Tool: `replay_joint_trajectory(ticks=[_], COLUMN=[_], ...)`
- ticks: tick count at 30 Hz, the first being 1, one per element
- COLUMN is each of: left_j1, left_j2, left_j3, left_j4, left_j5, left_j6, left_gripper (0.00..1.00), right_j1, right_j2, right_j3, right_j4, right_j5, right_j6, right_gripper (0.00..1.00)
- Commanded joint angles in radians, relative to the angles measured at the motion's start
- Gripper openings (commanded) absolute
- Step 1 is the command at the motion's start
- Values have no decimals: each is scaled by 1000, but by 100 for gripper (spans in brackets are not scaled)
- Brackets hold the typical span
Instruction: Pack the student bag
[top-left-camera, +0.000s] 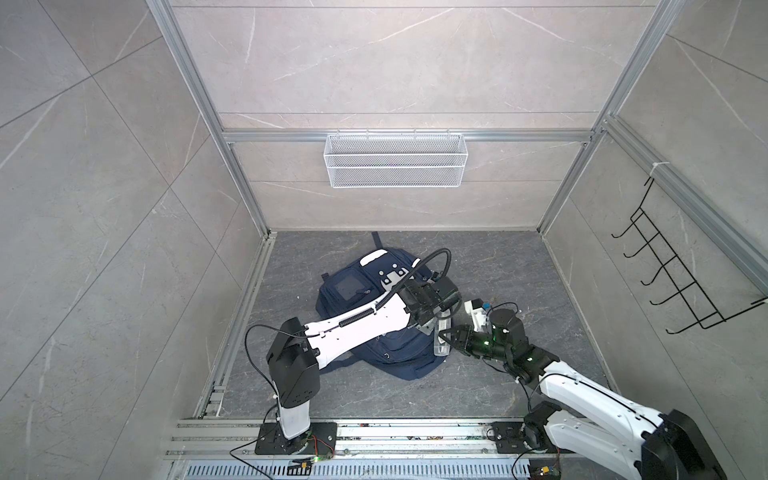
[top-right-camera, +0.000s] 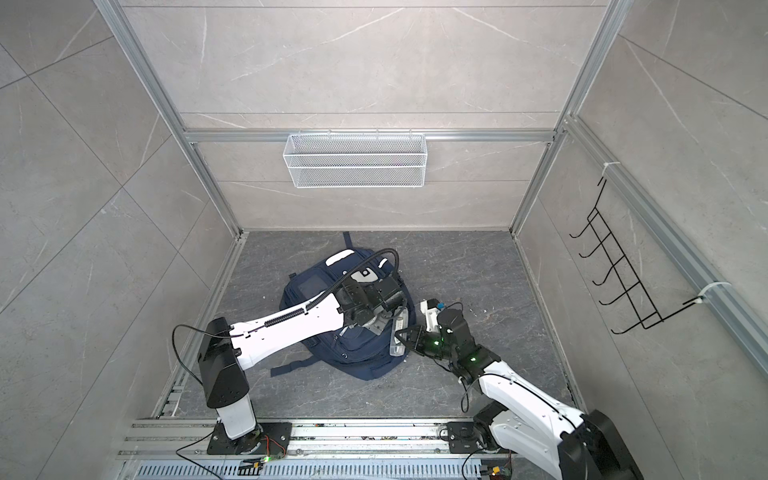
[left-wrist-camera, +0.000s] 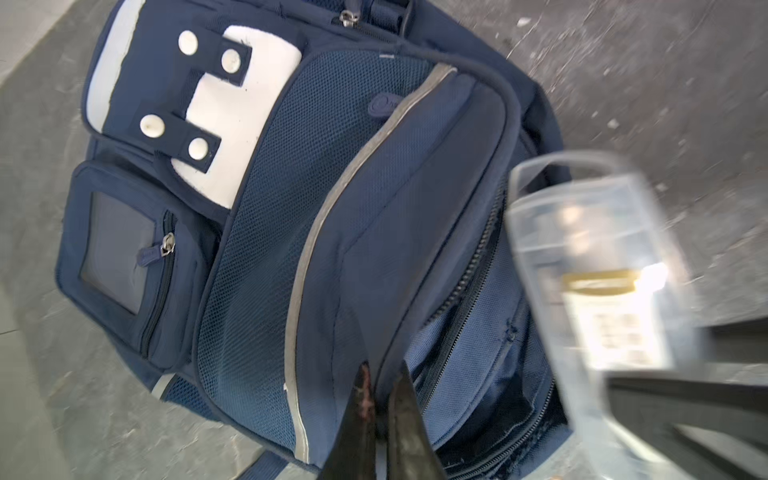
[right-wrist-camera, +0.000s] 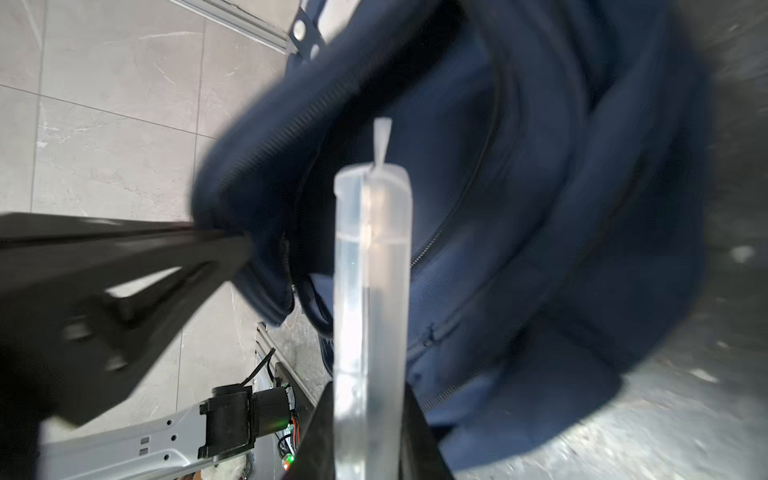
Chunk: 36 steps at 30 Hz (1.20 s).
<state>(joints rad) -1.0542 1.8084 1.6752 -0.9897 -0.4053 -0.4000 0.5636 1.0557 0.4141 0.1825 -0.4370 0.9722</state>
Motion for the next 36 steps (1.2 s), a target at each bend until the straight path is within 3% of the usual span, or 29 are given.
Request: replay_joint_trajectory(ticks=[1, 15, 17, 20, 23, 27, 33, 36], left_j1=[10, 36, 36, 35, 36, 46, 54, 55], left_j2=[-50, -130, -131, -137, -154, -167, -165, -161], left_j3=[45, 6, 12, 5, -10, -31, -31, -34], left_j4=[62, 87, 85, 82, 82, 89, 91, 93], left_j5=[73, 144, 149, 146, 137, 137, 135, 135], left_j6=[10, -31, -28, -34, -36, -40, -36, -31], left_gripper=[0, 0, 0, 0, 0, 0, 0, 0], right_j1=[39, 158, 178, 186, 186, 186, 186, 186], right_j2=[88, 603, 650, 685, 658, 567, 374, 293], right_j3=[63, 300, 327, 336, 315, 322, 300, 260], right_j4=[169, 581, 613, 626, 556, 318, -18, -99], right_j5=[43, 155, 175, 202, 230, 262, 355, 369], right_j6=[79, 327, 345, 351, 328, 244, 124, 102], right_gripper=[7, 10, 16, 34, 48, 59, 60, 59])
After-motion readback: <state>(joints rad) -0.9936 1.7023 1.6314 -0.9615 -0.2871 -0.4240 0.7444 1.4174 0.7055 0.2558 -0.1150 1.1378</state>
